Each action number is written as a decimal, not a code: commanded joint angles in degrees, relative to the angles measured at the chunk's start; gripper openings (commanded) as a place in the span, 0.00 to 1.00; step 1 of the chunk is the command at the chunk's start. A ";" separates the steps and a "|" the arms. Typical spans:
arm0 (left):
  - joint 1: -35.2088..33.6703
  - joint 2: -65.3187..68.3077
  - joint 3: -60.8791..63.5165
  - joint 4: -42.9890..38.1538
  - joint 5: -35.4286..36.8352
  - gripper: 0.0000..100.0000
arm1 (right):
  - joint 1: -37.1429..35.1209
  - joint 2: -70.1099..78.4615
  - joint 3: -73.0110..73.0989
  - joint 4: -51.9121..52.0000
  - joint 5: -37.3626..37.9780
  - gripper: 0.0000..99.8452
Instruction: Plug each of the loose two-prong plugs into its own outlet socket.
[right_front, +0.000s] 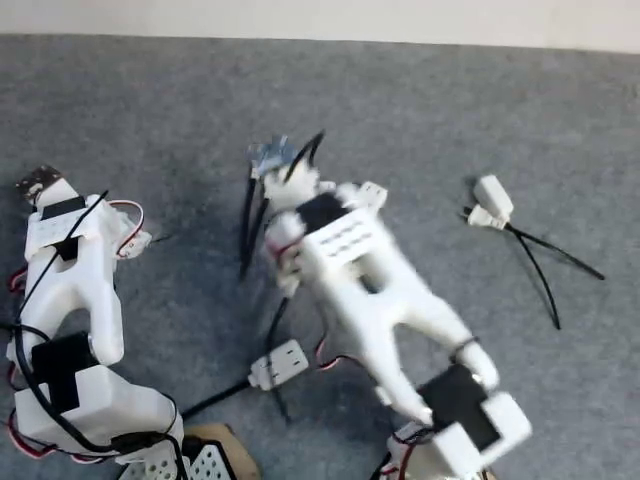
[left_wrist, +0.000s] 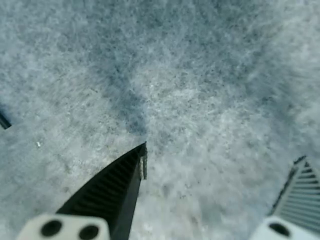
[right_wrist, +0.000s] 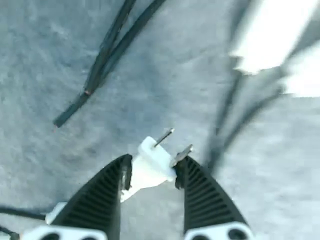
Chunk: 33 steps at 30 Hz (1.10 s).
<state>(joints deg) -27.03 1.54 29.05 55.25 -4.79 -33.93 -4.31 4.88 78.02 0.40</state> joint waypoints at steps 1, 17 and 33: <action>1.27 -0.84 -0.22 -0.09 0.44 0.43 | 6.46 -5.41 -17.19 11.56 3.60 0.00; 1.10 -0.75 -0.13 0.00 0.44 0.43 | 15.78 3.65 2.15 2.86 31.12 0.00; 2.07 -0.75 0.92 -0.09 0.62 0.43 | 17.45 9.36 25.01 -37.41 31.12 0.00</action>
<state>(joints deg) -26.33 1.54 29.58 55.25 -4.79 -15.74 3.34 33.45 42.24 34.07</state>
